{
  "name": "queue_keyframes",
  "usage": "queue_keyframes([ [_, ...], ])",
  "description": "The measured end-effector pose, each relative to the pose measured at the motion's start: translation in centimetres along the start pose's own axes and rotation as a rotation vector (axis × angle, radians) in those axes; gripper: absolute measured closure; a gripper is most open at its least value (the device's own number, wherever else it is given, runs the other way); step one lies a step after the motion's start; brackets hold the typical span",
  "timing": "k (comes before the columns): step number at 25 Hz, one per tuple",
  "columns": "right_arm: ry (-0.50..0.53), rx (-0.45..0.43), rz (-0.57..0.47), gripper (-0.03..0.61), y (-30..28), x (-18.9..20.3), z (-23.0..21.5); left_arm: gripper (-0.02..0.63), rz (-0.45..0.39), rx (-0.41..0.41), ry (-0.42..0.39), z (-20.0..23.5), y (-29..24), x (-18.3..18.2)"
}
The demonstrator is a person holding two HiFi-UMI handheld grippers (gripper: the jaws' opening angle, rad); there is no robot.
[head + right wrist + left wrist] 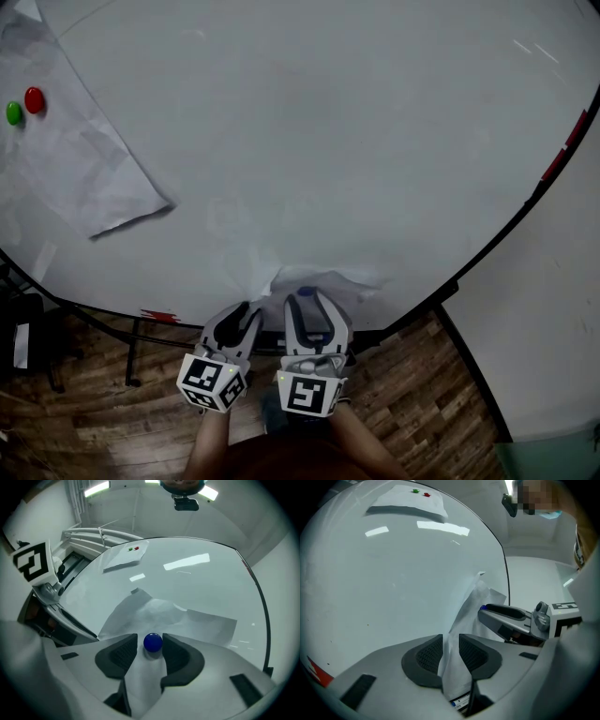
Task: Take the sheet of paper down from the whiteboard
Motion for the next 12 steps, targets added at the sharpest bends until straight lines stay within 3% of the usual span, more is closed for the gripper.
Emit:
queue_keyframes([
  [7,0.026,0.032,-0.009,0.416,-0.03,0.24,0.08,0.514,0.011,-0.009,0.022,-0.22,-0.59,0.31],
  [12,0.055,0.060,0.001,0.457,-0.03,0.32,-0.15,0.573,0.011,-0.031,0.048,-0.14,-0.86,0.50],
])
Point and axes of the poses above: the fingertips, and each gripper's own axes: y backward along the fingers, z to its left, x out of its underside, the point moved 5 cm from there along y, backward along the fingers, and after that the axes turned 12 degrees about -z, right-handed, at the moved point
